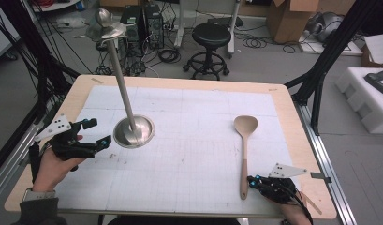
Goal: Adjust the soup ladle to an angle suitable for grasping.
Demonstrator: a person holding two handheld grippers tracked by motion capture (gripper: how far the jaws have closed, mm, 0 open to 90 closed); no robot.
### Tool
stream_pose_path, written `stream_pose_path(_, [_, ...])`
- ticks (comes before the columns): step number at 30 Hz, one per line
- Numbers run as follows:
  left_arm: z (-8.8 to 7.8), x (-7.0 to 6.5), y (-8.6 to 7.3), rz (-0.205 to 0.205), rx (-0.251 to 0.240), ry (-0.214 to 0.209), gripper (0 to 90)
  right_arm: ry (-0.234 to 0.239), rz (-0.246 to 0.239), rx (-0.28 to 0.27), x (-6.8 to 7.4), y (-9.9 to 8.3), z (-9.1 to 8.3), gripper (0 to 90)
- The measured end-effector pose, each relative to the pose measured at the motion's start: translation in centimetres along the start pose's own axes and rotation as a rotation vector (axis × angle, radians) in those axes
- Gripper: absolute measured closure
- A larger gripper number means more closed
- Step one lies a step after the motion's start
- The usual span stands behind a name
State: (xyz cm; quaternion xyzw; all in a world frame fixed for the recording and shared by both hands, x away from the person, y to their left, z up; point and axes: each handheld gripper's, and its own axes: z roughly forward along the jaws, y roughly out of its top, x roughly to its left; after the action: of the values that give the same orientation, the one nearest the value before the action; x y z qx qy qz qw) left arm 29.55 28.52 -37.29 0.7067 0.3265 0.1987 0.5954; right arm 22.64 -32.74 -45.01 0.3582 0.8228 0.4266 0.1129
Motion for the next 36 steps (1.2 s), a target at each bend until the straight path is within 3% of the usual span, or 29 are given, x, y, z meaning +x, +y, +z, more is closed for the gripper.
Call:
stream_pose_path(11, [0.0, 0.0, 0.0, 0.001, 0.004, 0.003, 7.7, 0.078, -0.059, 0.029, 1.4, 0.4, 1.0, 90.0])
stream_pose_path(18, [0.0, 0.0, 0.0, -0.001, 0.002, 0.001, 7.7, 0.126, -0.089, 0.014, 2.2, 1.4, 1.9, 90.0])
stream_pose_path(27, [0.1, 0.0, 0.0, 0.001, 0.005, -0.002, 7.7, 0.112, -0.102, 0.051, 2.3, 1.2, 1.9, 90.0])
stream_pose_path(36, [0.1, -0.1, -0.1, 0.003, 0.008, -0.001, 7.7, 0.213, -0.198, 0.072, 4.0, 1.2, 2.3, 90.0])
